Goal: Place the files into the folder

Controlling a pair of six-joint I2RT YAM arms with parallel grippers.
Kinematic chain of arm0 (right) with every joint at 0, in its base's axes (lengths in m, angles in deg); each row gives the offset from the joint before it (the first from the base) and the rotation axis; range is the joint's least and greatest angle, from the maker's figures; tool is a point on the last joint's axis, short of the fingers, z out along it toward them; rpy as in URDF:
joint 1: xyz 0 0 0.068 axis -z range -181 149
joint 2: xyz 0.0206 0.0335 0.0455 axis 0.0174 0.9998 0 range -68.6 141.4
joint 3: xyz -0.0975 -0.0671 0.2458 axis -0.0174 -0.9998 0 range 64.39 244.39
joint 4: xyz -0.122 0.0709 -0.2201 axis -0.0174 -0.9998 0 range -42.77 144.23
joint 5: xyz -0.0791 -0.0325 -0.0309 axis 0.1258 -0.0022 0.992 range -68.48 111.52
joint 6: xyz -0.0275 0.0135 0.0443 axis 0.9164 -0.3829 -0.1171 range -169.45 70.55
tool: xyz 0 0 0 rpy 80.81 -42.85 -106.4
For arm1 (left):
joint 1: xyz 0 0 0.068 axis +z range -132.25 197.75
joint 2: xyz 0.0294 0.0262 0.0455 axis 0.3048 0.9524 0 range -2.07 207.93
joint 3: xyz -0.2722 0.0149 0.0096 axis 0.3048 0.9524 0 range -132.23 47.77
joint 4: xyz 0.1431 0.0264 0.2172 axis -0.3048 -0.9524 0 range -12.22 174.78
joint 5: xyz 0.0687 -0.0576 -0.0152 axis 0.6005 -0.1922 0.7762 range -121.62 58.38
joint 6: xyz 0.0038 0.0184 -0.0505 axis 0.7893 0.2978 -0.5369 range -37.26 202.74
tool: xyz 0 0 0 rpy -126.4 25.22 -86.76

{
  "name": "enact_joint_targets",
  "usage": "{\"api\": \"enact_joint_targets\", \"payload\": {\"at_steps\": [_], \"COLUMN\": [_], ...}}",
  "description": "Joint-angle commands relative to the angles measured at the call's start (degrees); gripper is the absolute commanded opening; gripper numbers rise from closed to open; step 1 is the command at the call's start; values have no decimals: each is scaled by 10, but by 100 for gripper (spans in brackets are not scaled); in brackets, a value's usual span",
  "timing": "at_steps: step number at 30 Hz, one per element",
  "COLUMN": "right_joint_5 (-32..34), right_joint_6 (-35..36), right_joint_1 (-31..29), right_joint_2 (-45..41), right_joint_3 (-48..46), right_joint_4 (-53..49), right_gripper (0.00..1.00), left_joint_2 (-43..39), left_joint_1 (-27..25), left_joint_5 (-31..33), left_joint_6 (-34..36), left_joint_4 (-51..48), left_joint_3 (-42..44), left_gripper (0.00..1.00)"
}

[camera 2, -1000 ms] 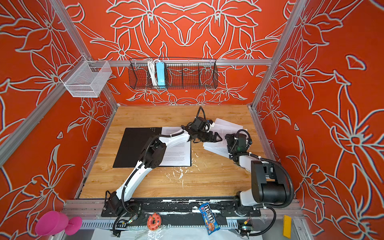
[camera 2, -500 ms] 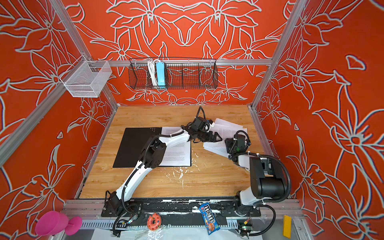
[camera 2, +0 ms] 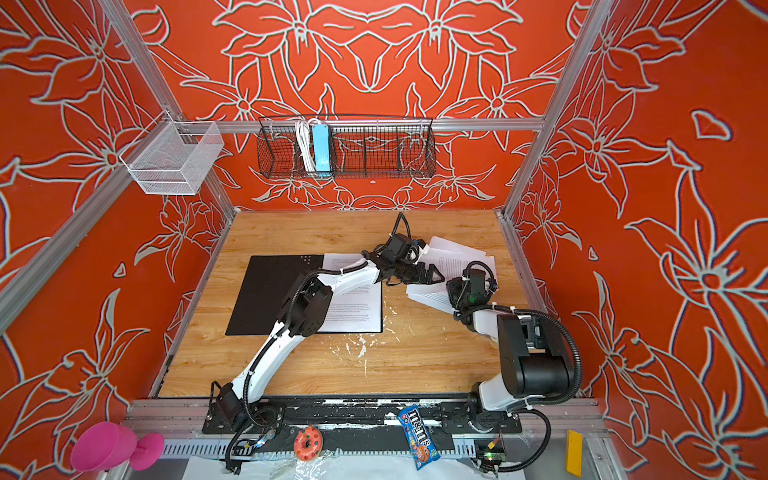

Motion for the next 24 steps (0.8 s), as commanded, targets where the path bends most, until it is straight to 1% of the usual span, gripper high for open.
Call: {"api": "enact_joint_targets", "payload": {"at_steps": [1, 8, 10, 11, 12, 14, 16, 17, 20, 22, 24], "right_joint_5": [22, 26, 24, 25, 28, 32, 36, 39, 51, 64, 67], "right_joint_6": [-16, -27, -26, -24, -17, 3, 16, 22, 55, 95, 148], "right_joint_1": [-3, -6, -7, -8, -10, -14, -13, -13, -13, -13, -12], "right_joint_2": [9, 34, 38, 38, 37, 33, 25, 16, -29, -62, -102], "right_joint_3": [-6, -12, -14, -15, -14, -4, 0, -2, 10, 29, 58], "right_joint_4": [-6, 11, 23, 25, 25, 7, -8, -10, -61, -104, -160], "right_gripper": [18, 12, 6, 6, 5, 0, 0, 0, 0, 0, 0], "left_joint_2": [39, 33, 30, 27, 22, 14, -5, -27, -109, -176, -263], "left_joint_1": [4, 3, 4, 4, 4, 4, 5, 7, 9, 8, 7], "left_joint_5": [16, 13, 8, 4, 4, 5, -7, -9, -19, -15, -12], "left_joint_6": [-12, -10, -8, -6, -1, 18, 41, 43, 38, 37, 31], "left_joint_4": [-100, -98, -98, -97, -103, -136, -165, -164, -127, -110, -92], "left_joint_3": [30, 30, 29, 27, 22, -17, -47, -47, -14, 13, 63], "left_gripper": [98, 98, 98, 98, 98, 98, 98, 98, 98, 98, 98]}}
